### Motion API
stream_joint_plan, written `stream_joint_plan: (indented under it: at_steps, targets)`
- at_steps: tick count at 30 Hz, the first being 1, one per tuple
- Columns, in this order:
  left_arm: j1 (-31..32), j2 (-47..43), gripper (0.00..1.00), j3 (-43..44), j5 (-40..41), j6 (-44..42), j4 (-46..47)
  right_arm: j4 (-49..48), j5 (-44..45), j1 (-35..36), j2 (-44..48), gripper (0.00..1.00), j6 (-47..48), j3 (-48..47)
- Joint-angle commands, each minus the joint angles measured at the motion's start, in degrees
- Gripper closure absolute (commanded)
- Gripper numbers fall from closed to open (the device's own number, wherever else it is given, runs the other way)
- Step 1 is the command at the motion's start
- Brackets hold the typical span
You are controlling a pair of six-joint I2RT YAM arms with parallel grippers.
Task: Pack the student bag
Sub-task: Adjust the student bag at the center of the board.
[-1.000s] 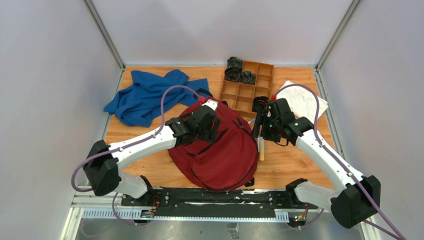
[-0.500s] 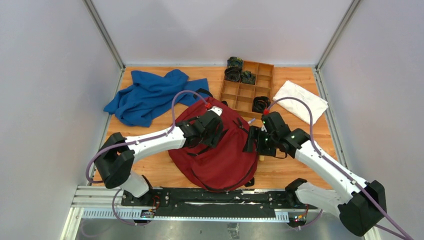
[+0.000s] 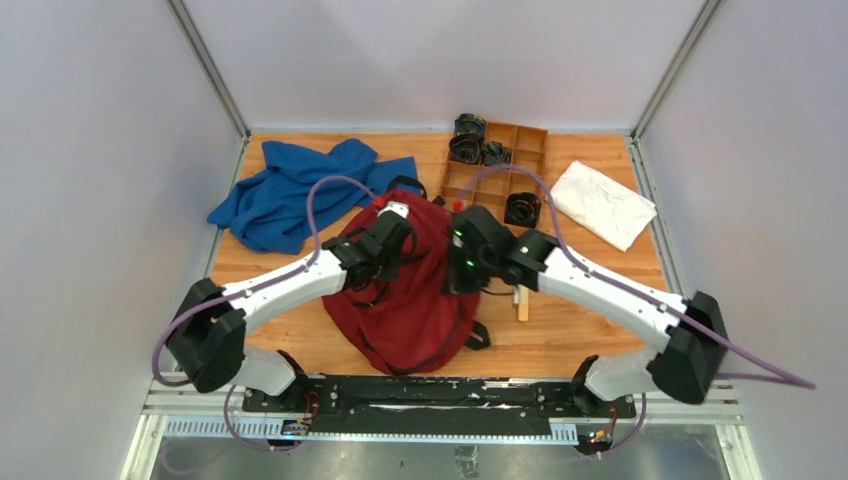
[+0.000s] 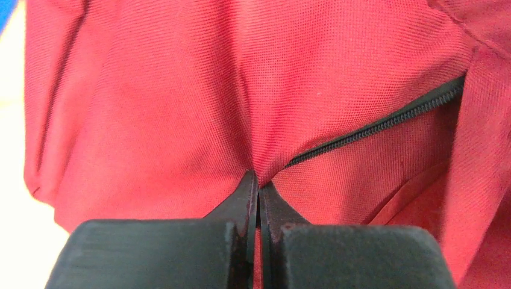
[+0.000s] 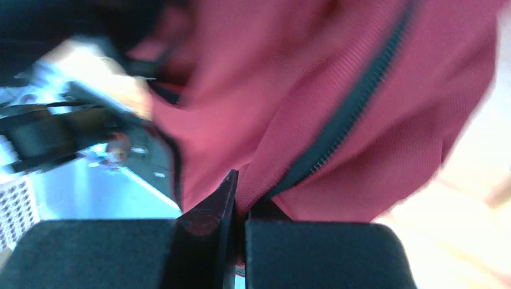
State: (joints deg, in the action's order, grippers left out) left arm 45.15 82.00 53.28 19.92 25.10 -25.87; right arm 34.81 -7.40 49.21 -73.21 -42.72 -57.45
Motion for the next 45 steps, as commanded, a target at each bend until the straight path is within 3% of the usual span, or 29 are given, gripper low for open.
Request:
stream_joint_plan:
  at_steps: [1, 6, 10, 13, 20, 23, 26, 33, 36, 40, 42, 45]
  targets:
    - [-5.65, -7.0, 1.0, -0.57, 1.45, -0.71, -6.7, -5.78, 0.71, 8.57, -10.7, 1.0, 8.59, -23.89]
    - [-10.93, -12.78, 0.98, 0.59, 1.98, -1.2, -11.76, -5.28, -2.85, 10.72, -23.71, 1.0, 13.44, -46.08]
    - [-11.14, -15.48, 0.97, 0.28, 1.53, -1.35, -12.58, -5.82, -1.76, 10.61, -25.01, 1.0, 13.84, -47.85]
    - [-11.18, -15.29, 0.97, 0.2, 0.83, -0.92, -12.45, -6.82, -0.15, 10.3, -22.08, 1.0, 12.38, -42.48]
    - [-11.13, -15.01, 0.96, 0.91, -5.3, -0.01, -10.17, -10.15, 3.97, 7.0, -8.09, 1.0, 4.41, -9.05]
    - [-11.14, -16.01, 0.96, 0.03, -5.4, 0.12, -8.41, -12.92, 2.55, 4.3, -3.41, 1.0, 1.48, 1.19]
    - [-11.14, -15.94, 0.96, -0.23, -6.09, 0.03, -7.52, -15.43, 2.76, 4.25, -2.77, 1.0, 1.39, 2.65]
    - [-11.06, -16.13, 0.93, 0.69, -10.25, -0.45, -7.75, -11.43, 6.09, 0.14, -9.61, 1.0, 3.58, 0.76]
    - [-10.91, -16.8, 0.9, 0.78, -9.94, -1.61, -7.86, -12.0, 3.86, -3.35, -10.7, 0.91, 4.14, 4.34]
    - [-10.8, -17.22, 0.91, 0.44, -9.24, -1.91, -7.91, -8.42, 5.21, -4.85, -7.83, 0.53, 5.58, 5.07]
    - [-10.53, -16.95, 0.95, 0.74, -9.01, -1.9, -7.88, -5.28, 7.18, -4.9, -4.32, 0.4, 6.21, 3.97]
    - [-9.6, -16.2, 1.0, 1.5, -7.69, -2.06, -7.85, -1.33, 14.57, -5.59, 2.15, 0.33, 6.8, 3.75]
